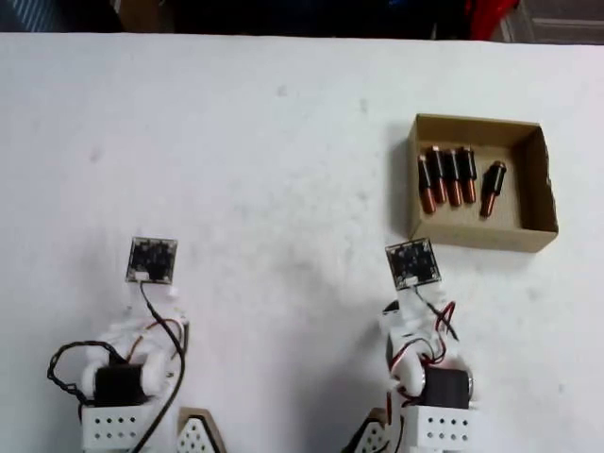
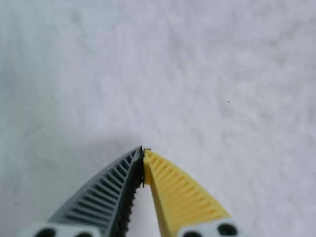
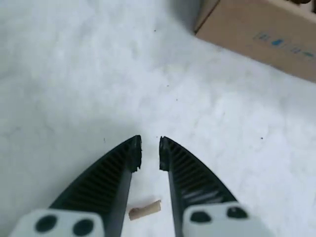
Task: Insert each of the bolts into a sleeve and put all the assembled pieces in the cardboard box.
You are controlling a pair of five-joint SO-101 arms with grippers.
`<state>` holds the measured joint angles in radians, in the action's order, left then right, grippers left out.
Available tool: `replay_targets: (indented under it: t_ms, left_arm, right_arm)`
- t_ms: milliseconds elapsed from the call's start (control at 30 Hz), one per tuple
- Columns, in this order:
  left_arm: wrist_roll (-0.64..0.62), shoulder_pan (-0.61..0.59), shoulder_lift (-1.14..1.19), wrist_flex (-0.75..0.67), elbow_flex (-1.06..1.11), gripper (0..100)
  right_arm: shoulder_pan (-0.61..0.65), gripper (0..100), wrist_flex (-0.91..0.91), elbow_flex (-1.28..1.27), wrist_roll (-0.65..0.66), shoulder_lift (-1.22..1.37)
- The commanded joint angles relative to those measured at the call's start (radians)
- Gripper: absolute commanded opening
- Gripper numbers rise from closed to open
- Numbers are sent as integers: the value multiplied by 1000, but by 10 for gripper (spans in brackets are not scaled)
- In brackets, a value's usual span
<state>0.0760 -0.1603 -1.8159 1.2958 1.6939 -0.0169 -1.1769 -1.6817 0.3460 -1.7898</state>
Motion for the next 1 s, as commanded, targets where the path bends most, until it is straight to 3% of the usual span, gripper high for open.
replay_targets:
  t_ms: [0,200,433,767,967]
  left_arm:
    - [11,10,-7,-9,-2,24]
    - [11,10,-7,-9,-2,24]
    - [11,10,-7,-9,-2,24]
    - [11,10,-7,-9,-2,24]
    - [11,10,-7,-9,-2,24]
  right_arm:
    - [-8,49,12,-9,5,-7]
    - [-4,49,-53,-9,-25,-7]
    - [-1,50,-54,-9,-336,-8]
    - [1,48,-88,-9,-334,-8]
    - [91,47,-87,-9,-338,-5]
